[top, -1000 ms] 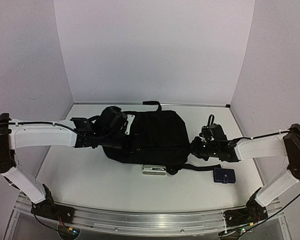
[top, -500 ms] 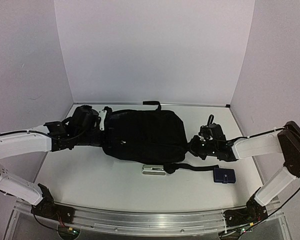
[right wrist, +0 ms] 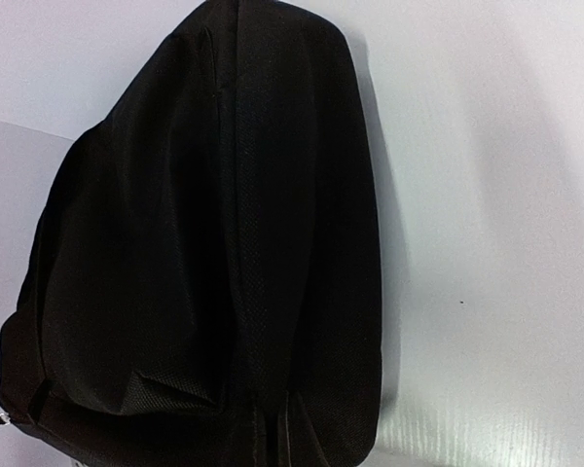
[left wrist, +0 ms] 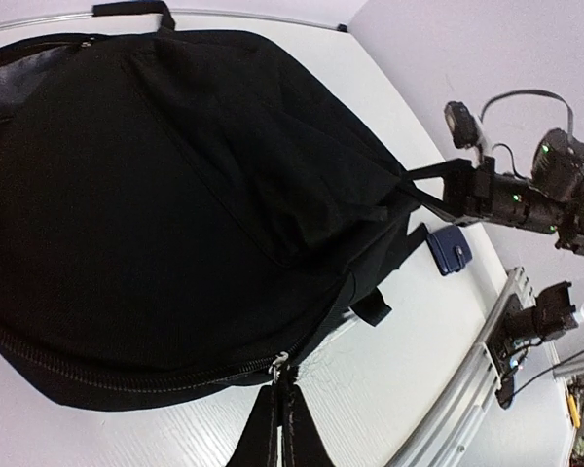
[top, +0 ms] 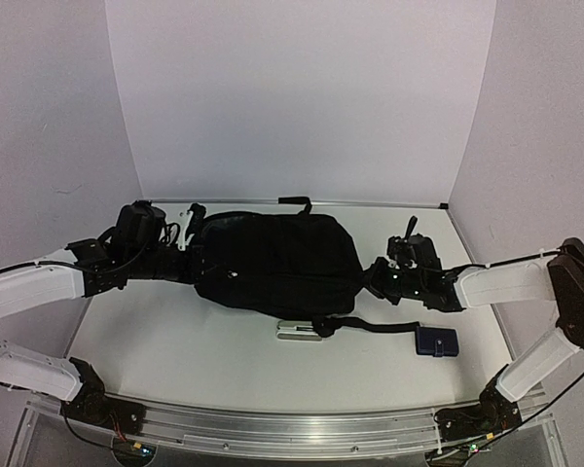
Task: Pack the student bag
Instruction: Zip the student bag at the center of the board.
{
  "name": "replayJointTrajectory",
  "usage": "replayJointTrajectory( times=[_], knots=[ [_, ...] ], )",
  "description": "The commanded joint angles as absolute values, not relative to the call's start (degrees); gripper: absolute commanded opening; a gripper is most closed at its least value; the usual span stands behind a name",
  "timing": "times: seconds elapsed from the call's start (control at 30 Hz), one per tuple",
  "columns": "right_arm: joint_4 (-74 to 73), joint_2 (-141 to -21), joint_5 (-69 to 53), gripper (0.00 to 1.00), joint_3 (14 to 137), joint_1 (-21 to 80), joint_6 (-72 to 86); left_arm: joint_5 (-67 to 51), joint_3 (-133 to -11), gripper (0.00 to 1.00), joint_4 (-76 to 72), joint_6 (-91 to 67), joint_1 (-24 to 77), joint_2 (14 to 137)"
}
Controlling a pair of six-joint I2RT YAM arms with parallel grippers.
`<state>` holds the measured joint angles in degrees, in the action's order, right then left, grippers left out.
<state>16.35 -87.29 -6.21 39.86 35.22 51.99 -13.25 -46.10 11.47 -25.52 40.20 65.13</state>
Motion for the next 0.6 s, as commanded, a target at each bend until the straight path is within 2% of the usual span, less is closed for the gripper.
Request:
replayJointTrajectory(
  times=[0.0, 0.13, 0.17, 0.27, 0.3, 0.37, 0.43, 0.57],
  knots=[
    [11.5, -86.8, 0.5, 0.0, 42.8, 32.3, 46.6, -26.4, -52.9, 0.0, 2.6, -20.9, 38.8, 67.7],
    [14.4, -83.1, -2.4, 0.03, 43.0, 34.1, 40.9, -33.1, -58.2, 0.0, 3.2, -18.8, 39.0, 73.6],
    [14.7, -81.0, -1.7, 0.12, 43.0, 35.0, 38.8, -34.2, -59.3, 0.0, 3.5, -18.5, 39.1, 74.8],
    [13.2, -75.2, 2.5, 0.52, 43.5, 37.6, 32.7, -37.1, -60.9, 0.0, 3.3, -18.4, 39.3, 77.2],
    [12.5, -73.6, 3.5, 0.61, 43.7, 38.4, 30.6, -38.1, -61.2, 0.0, 3.0, -18.6, 39.4, 77.8],
    [11.6, -71.3, 3.5, 0.74, 44.3, 40.9, 25.8, -40.1, -61.8, 0.0, 2.6, -19.1, 39.4, 78.8],
    [11.3, -70.5, 2.6, 0.78, 45.3, 44.2, 21.5, -41.2, -62.5, 0.0, 2.6, -19.5, 39.4, 79.7],
    [10.9, -74.8, 0.5, 0.76, 49.7, 50.3, 15.9, -40.3, -63.9, 0.0, 4.8, -20.0, 39.4, 81.1]
  ],
)
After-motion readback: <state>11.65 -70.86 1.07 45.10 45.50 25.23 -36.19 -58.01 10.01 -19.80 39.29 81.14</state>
